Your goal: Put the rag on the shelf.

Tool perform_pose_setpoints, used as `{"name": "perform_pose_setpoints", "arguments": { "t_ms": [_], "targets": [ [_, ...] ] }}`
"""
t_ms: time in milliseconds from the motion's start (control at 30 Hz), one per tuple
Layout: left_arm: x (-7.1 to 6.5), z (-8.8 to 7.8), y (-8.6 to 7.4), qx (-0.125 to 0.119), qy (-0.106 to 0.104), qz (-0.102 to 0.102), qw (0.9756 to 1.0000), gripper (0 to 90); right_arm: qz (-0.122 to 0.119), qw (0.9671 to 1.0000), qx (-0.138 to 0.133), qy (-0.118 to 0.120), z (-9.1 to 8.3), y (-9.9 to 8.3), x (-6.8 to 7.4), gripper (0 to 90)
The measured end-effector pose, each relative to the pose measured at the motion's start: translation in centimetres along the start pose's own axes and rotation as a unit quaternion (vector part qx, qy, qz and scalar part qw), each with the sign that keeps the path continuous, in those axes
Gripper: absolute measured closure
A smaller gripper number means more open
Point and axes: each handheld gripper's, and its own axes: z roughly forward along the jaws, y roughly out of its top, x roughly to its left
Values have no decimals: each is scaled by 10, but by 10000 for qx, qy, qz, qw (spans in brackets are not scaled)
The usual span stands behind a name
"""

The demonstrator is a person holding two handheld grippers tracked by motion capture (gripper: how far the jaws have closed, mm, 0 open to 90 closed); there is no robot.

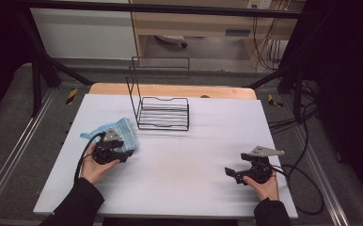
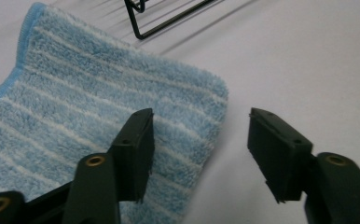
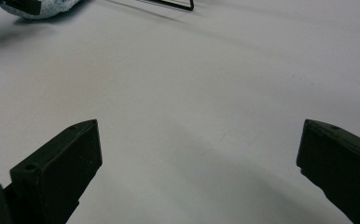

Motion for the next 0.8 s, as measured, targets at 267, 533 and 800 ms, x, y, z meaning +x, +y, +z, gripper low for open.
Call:
{"name": "perform_pose_setpoints", "arguments": {
  "t_ms": [267,533,800],
  "targets": [
    [2,9,-4,149,91,144,9997,569,15,10000,-4,-5,0,0,0,7],
    [3,10,-4,165,178,114,9996,685,5,10000,19,-6,0,0,0,9],
    [7,8,-4,110,117,-101,9998,804,22,10000,12,-12,1,0,0,11]
  ]
}}
